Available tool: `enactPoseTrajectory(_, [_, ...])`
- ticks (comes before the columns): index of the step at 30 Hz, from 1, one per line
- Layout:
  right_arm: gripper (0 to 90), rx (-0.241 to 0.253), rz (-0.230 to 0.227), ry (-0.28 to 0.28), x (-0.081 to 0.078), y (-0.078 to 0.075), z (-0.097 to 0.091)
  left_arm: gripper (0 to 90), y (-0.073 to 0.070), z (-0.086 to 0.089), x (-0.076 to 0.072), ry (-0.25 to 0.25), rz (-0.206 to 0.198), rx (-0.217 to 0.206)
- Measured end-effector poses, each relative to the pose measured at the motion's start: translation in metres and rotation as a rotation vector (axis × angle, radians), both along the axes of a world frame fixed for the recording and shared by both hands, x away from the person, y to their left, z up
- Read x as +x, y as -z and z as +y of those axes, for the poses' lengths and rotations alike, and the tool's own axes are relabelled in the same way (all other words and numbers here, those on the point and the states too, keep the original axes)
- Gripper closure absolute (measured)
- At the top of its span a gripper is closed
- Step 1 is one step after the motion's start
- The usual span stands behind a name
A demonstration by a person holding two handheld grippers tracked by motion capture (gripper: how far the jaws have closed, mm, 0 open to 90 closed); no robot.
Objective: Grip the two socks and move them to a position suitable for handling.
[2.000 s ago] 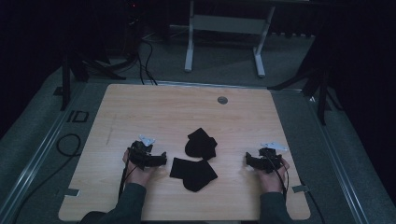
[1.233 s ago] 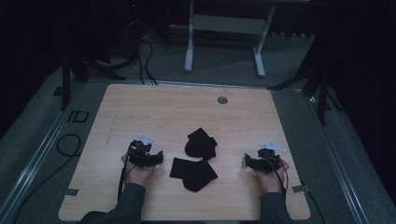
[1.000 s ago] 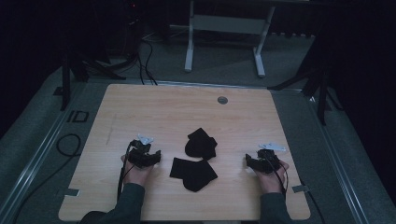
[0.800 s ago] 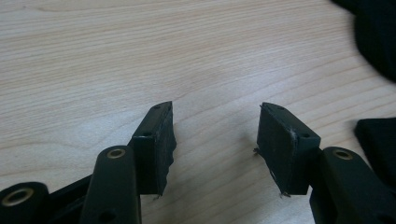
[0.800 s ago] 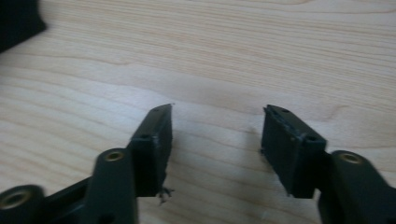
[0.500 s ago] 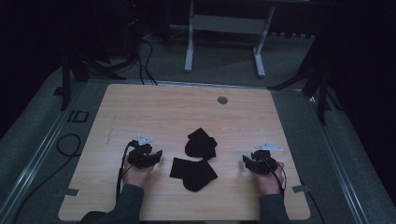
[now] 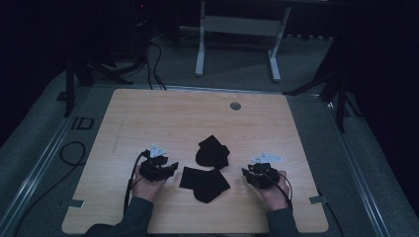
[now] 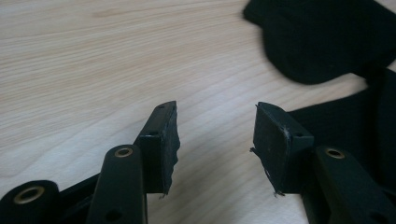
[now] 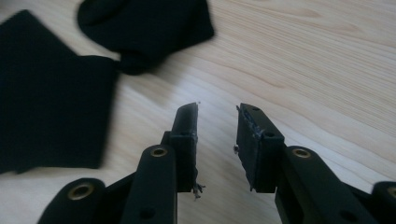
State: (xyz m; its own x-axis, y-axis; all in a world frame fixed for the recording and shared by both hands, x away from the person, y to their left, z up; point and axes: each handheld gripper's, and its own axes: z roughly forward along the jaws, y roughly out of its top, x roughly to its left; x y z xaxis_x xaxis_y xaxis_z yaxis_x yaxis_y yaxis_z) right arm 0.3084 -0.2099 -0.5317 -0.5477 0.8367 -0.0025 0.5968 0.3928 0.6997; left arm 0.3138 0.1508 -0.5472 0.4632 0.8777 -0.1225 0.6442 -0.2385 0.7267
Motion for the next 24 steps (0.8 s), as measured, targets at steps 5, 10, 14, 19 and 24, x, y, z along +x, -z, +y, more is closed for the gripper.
enactPoseTrajectory(5, [73.5,0.001,0.007,-0.054,-0.005,-0.003,0.012,51.0,-0.002,-0.003,-0.005,0.04,-0.019,-0.01])
enactPoseTrajectory(10, [83.4,-0.006,0.0,-0.099,-0.011,-0.002,0.026,51.3,-0.002,-0.005,-0.008,0.075,-0.013,-0.029])
enactPoseTrajectory(14, [87.1,-0.012,0.008,-0.112,-0.014,0.0,0.033,51.7,-0.003,-0.008,-0.011,0.094,-0.012,-0.03])
enactPoseTrajectory(19, [89.3,-0.012,0.013,-0.168,-0.02,-0.002,0.049,54.7,-0.004,-0.012,-0.013,0.119,-0.015,-0.013])
enactPoseTrajectory(24, [87.7,-0.011,0.002,-0.27,-0.036,-0.006,0.083,54.1,-0.004,-0.019,-0.014,0.157,-0.009,-0.023])
